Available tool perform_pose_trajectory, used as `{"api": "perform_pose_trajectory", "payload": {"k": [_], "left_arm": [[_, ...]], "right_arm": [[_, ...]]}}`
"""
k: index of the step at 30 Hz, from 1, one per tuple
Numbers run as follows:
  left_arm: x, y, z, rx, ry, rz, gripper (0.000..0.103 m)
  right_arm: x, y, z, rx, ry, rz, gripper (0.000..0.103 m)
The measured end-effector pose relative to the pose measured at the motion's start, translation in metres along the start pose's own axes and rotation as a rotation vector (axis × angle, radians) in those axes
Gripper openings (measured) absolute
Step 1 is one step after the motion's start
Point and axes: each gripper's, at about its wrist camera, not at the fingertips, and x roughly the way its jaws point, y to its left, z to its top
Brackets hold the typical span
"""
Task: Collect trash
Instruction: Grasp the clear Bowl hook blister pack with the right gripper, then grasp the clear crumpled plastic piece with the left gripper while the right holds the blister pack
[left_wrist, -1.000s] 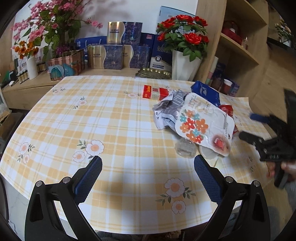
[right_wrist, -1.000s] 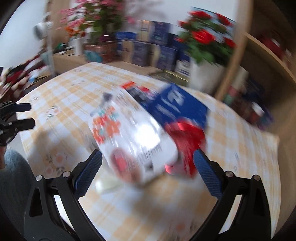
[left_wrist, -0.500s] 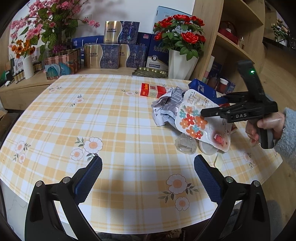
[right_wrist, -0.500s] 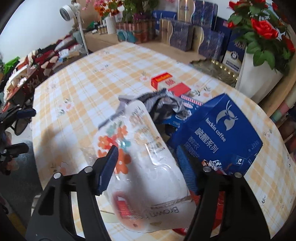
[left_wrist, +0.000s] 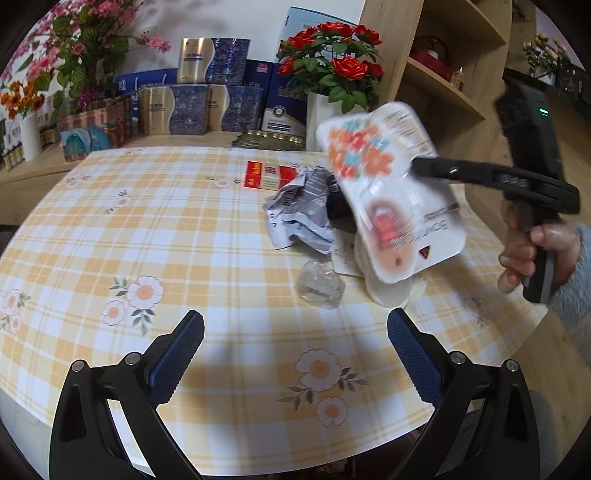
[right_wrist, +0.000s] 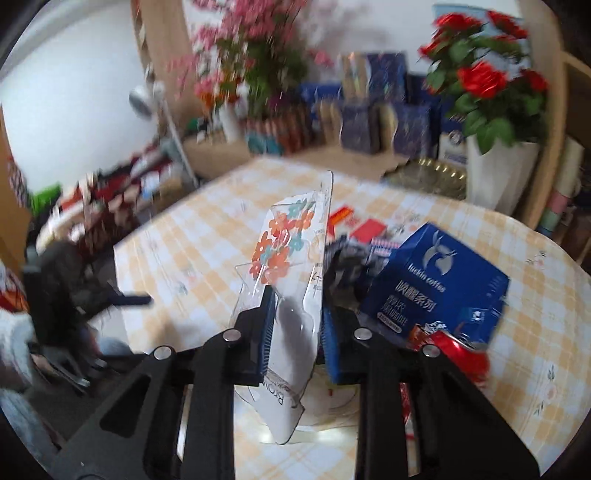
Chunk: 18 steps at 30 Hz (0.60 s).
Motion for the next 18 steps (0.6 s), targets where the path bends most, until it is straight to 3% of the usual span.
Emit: {"api": "perform_pose_trajectory", "payload": {"k": [6,8,14,18], "left_arm": [[0.023,0.000,0.008,-0.072,0.039,-0.030,0.095],[0.034,-0.003,0.011,-0.075,0.056,-0.039,0.090],[0.071,-0.015,0.022,-0.012,0.118,-0.062,0.089],[0.094,-0.021,0.030,0.026,0.178,-0.050,0.069]], "right_arm": [[-0.055,0.003,-0.027,0.122,-0.176,-0.145,0.026],[-0.065,0.002,-0.038,0.155,-0.200,-0.187,0.026],[-0.092,-0.011,-0.073,0.301,-0.252,-0.221,0.026],[-0.106,-0.010,-0.086,0.304,-0.262,-0.257,0.026]]}}
